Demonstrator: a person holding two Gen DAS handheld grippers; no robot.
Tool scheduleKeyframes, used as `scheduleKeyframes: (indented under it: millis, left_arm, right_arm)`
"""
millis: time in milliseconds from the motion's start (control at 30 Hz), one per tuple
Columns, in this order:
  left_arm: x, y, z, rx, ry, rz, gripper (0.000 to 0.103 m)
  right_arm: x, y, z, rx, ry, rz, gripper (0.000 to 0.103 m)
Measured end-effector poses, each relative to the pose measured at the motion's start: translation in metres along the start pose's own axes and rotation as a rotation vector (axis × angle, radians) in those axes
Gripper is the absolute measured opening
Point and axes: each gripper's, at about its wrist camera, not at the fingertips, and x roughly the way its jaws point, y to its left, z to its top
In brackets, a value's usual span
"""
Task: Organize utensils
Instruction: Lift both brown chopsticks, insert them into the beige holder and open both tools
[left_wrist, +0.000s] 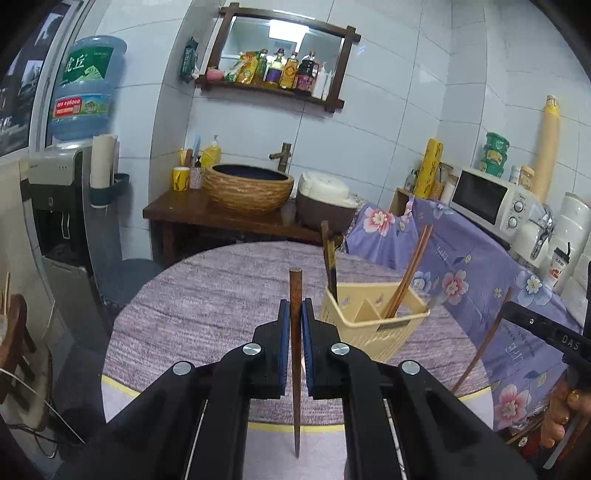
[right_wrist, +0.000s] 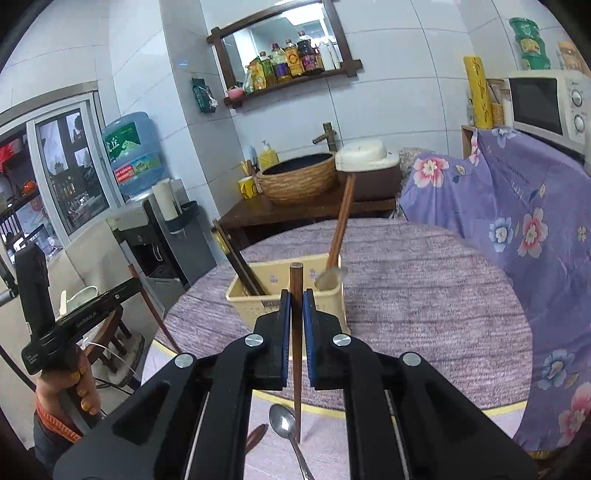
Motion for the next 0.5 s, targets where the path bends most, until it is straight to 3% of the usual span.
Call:
scheduleKeyframes:
  millis: [267,500]
  left_arm:
    - [-0.032,-0.027,0.082,0.017,-0.123,-0.071,0.008]
    - [-0.028,-0.056,0.137,-0.003,-0.214,-0.082,0.008]
  right_arm:
    - [-0.035,0.032,0.093,-0.061,-0.145,0.035,0.008]
    - [-0.03,0.052,0.146,-0.102,-0.257,-0.066,0.008]
